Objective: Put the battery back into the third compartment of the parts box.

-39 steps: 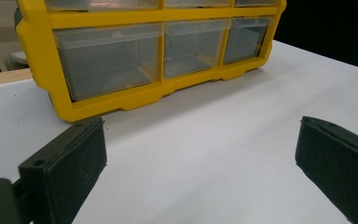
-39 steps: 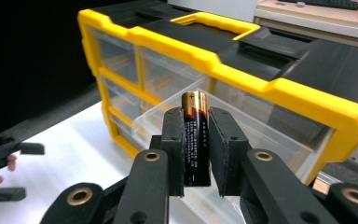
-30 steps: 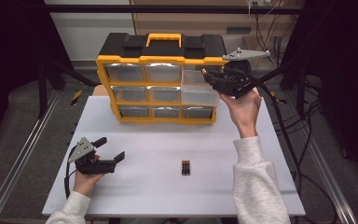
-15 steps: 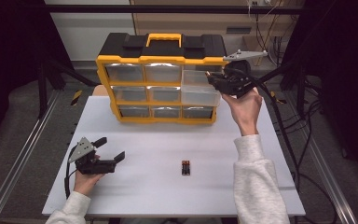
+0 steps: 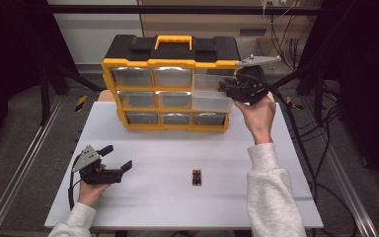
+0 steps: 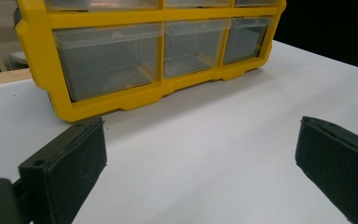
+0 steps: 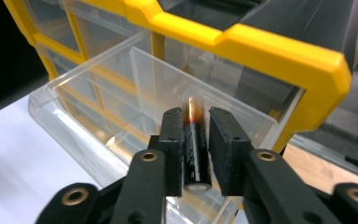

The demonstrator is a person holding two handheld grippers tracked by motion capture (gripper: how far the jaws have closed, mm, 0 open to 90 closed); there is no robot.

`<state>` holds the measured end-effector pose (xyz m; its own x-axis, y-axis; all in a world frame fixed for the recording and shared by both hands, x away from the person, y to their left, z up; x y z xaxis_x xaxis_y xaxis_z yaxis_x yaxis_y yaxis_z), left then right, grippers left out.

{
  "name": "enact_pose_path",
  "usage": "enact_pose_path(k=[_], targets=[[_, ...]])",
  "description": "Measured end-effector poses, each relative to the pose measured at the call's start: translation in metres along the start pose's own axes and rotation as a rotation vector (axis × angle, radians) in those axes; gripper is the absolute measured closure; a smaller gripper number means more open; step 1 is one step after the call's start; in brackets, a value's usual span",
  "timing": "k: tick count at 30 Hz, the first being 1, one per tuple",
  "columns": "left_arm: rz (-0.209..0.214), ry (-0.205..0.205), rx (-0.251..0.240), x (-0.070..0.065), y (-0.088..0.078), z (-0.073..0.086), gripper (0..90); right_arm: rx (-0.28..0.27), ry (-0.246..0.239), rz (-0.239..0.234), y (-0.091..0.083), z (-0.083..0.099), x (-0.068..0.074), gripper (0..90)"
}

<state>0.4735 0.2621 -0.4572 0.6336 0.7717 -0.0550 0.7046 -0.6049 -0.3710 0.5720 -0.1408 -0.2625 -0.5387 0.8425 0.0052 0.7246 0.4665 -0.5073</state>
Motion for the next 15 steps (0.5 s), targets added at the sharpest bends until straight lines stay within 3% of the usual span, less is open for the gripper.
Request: enact_pose_path(k=[6,8,9,15], targets=[[0.000,0.000,0.000,0.000,0.000,0.000,1.6,-0.071,-0.002,-0.010,-0.009,-0.003,0.001,61.7],[0.001,0.000,0.000,0.000,0.000,0.000,1.6,-0.114,0.000,-0.017,-0.017,-0.004,0.003,49.7],[0.000,0.001,-0.001,0.000,0.000,0.000,1.6,-0.114,0.000,-0.017,-0.017,-0.004,0.003,49.7],[0.000,0.001,-0.001,0.000,0.000,0.000,1.5,-0.182,-0.017,-0.019,-0.028,0.002,0.010,27.7]])
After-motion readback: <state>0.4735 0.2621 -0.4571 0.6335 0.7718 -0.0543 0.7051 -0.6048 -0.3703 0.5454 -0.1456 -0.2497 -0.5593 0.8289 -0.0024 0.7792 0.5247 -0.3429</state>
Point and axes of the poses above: each handheld gripper's, and its own axes: y roughly forward along the jaws, z roughly out of its underside, x roughly to its left, the point moved 4 cm from there along y, roughly forward along the jaws, and after that the axes turned 3 degrees about x, right-handed, at the moved point
